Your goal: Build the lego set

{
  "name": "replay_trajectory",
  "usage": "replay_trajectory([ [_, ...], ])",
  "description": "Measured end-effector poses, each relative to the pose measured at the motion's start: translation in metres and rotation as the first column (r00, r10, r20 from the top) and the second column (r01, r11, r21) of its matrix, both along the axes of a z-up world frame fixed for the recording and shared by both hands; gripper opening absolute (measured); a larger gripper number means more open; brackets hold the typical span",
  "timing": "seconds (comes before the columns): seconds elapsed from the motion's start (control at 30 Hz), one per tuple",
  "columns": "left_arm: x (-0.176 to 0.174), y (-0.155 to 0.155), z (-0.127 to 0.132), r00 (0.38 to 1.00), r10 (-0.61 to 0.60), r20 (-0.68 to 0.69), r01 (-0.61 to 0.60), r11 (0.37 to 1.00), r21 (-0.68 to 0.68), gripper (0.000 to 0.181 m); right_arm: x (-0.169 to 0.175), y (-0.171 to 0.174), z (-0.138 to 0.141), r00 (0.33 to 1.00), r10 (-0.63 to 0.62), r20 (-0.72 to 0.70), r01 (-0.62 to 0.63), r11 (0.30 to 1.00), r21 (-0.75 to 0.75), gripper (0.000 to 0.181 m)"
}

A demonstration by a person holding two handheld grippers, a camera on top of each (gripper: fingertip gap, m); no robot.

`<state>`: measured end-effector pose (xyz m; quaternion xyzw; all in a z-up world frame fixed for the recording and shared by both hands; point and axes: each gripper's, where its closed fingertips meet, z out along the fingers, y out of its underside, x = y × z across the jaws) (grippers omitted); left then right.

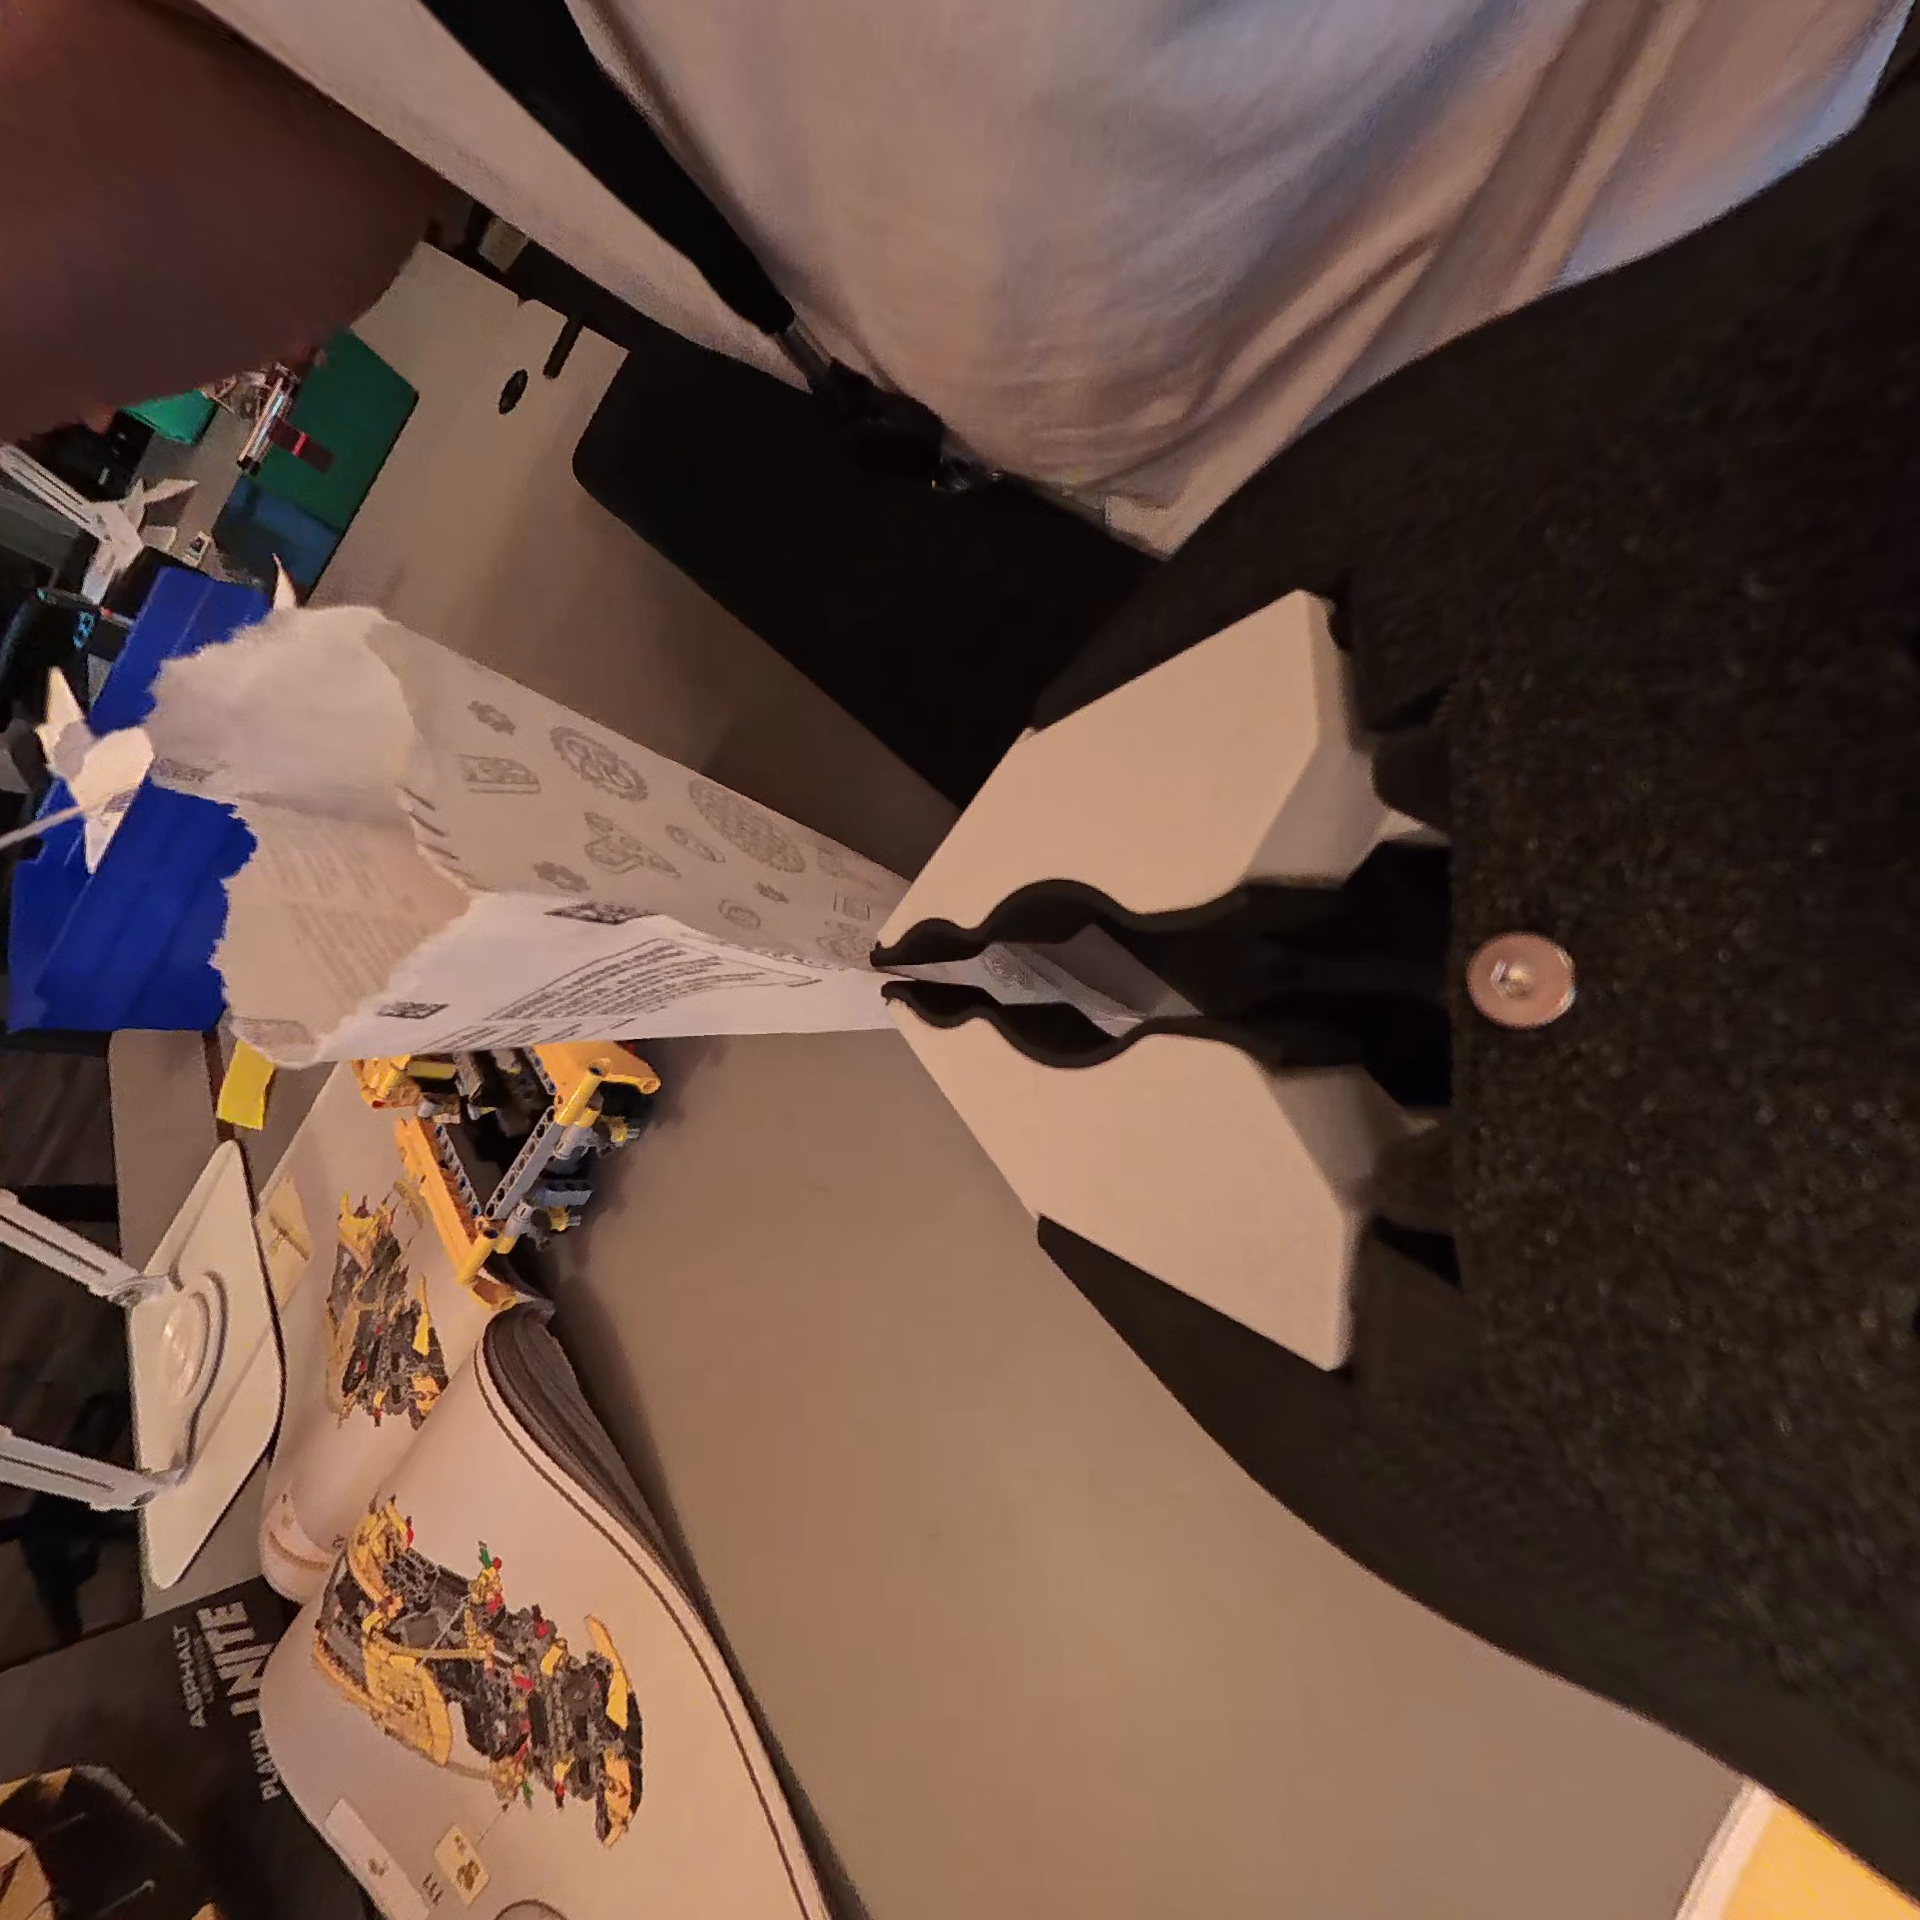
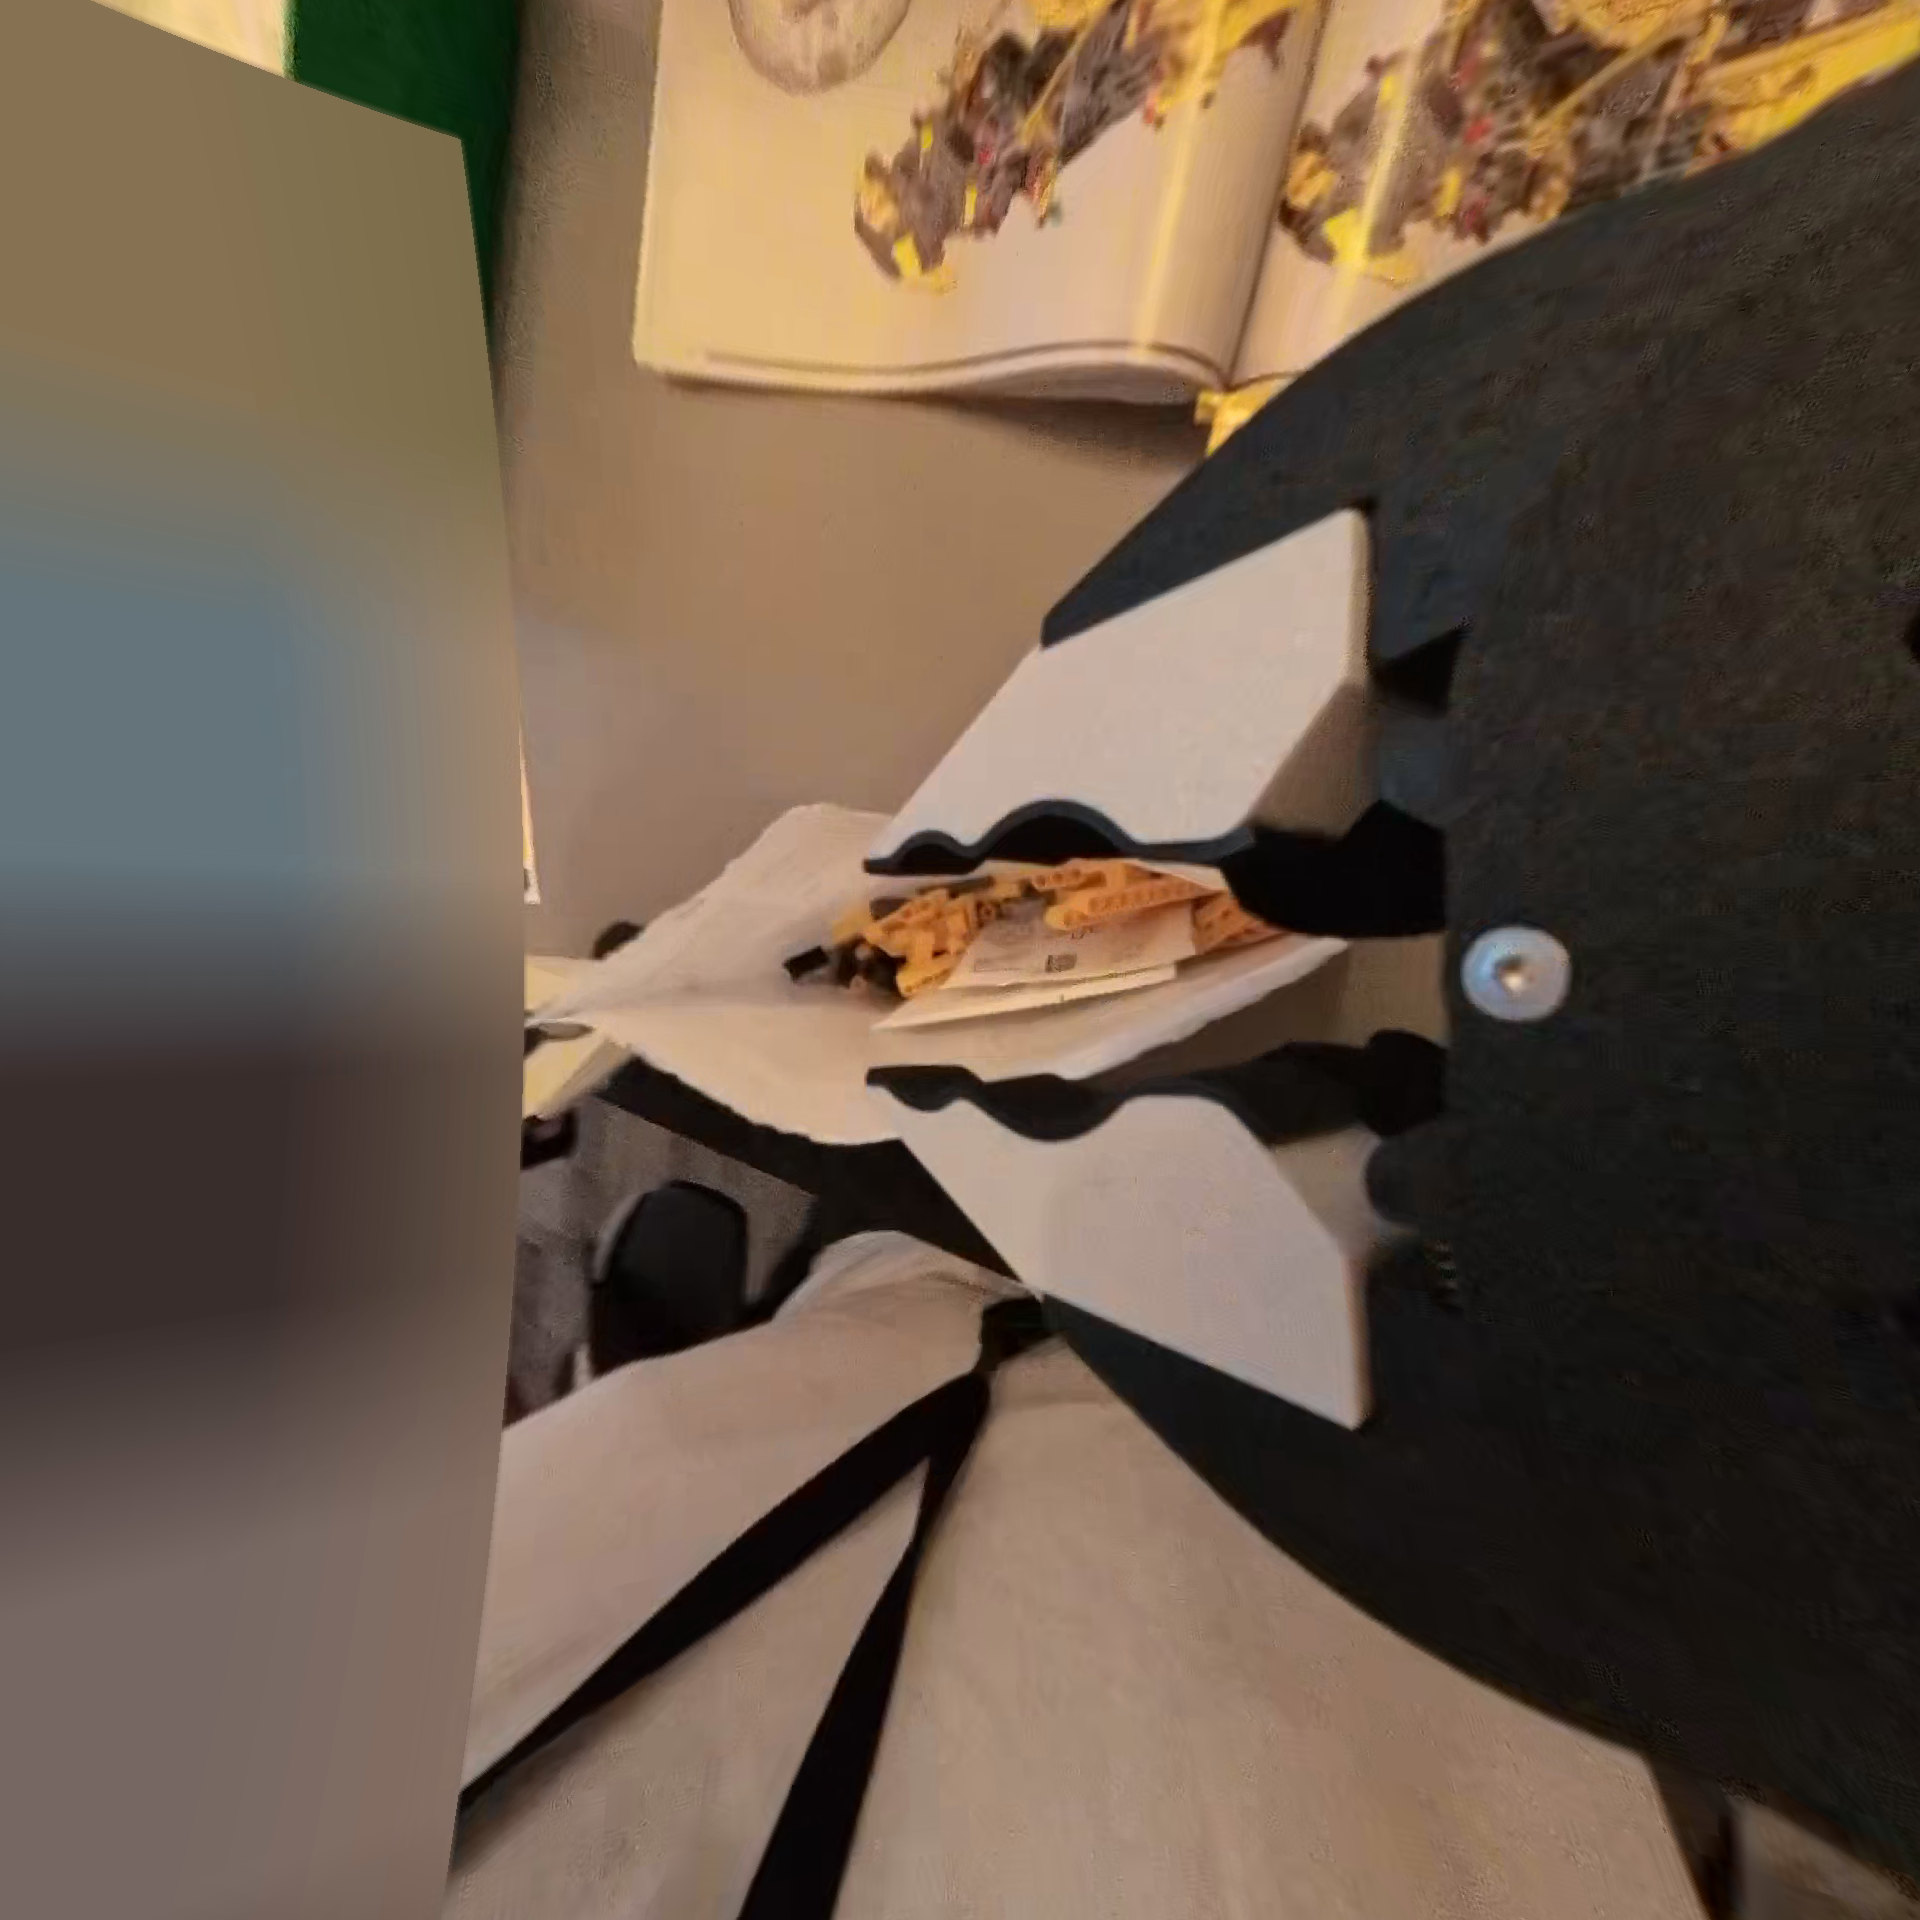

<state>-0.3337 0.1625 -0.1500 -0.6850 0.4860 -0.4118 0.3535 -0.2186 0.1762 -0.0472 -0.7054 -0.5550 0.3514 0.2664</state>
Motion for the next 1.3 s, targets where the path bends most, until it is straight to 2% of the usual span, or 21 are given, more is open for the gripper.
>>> replay_trajectory([
  [0.1,0.003,-0.003,0.000,1.000,0.005,0.030,-0.005,1.000,0.001,0.002,-0.018,-0.007,-0.042,0.951,0.208,0.230,-0.180,0.974,-0.136,0.033],
  [0.2,0.006,-0.005,0.000,0.998,0.018,0.052,-0.019,1.000,0.015,0.003,-0.021,-0.016,-0.069,0.844,0.372,0.385,-0.278,0.919,-0.279,0.030],
  [0.3,0.007,-0.003,0.000,0.996,0.050,0.070,-0.052,0.998,0.031,0.002,-0.016,-0.027,-0.094,0.697,0.464,0.546,-0.356,0.886,-0.298,0.030],
  [0.37,0.008,0.000,0.001,0.994,0.071,0.086,-0.074,0.997,0.034,0.002,-0.012,-0.031,-0.108,0.616,0.485,0.620,-0.380,0.873,-0.305,0.030],
  [0.47,0.011,0.001,0.001,0.991,0.074,0.110,-0.077,0.997,0.028,0.002,-0.010,-0.027,-0.125,0.561,0.465,0.685,-0.392,0.878,-0.274,0.038],
  [0.63,0.010,0.000,-0.001,0.992,0.060,0.113,-0.063,0.998,0.023,0.002,-0.002,-0.026,-0.139,0.472,0.473,0.744,-0.438,0.858,-0.268,0.019],
  [0.77,0.011,0.002,-0.002,0.990,0.070,0.126,-0.074,0.997,0.023,0.002,0.004,-0.027,-0.148,0.462,0.484,0.743,-0.439,0.853,-0.283,0.011],
  [0.93,0.015,0.000,-0.004,0.991,0.065,0.114,-0.070,0.997,0.036,0.002,0.009,-0.014,-0.142,0.463,0.450,0.764,-0.463,0.857,-0.225,0.001],
  [1.03,0.016,-0.001,-0.004,0.992,0.062,0.110,-0.067,0.997,0.038,0.002,0.005,-0.014,-0.122,0.548,0.434,0.716,-0.439,0.877,-0.196,0.000],
  [1.17,0.019,-0.006,-0.005,0.995,0.036,0.095,-0.040,0.998,0.039,0.002,0.000,-0.010,-0.077,0.719,0.360,0.594,-0.383,0.919,-0.093,0.000],
  [1.3,0.021,-0.009,-0.007,0.998,0.008,0.063,-0.011,0.999,0.050,0.002,0.015,-0.002,-0.026,0.841,0.211,0.499,-0.290,0.953,0.084,0.000],
])
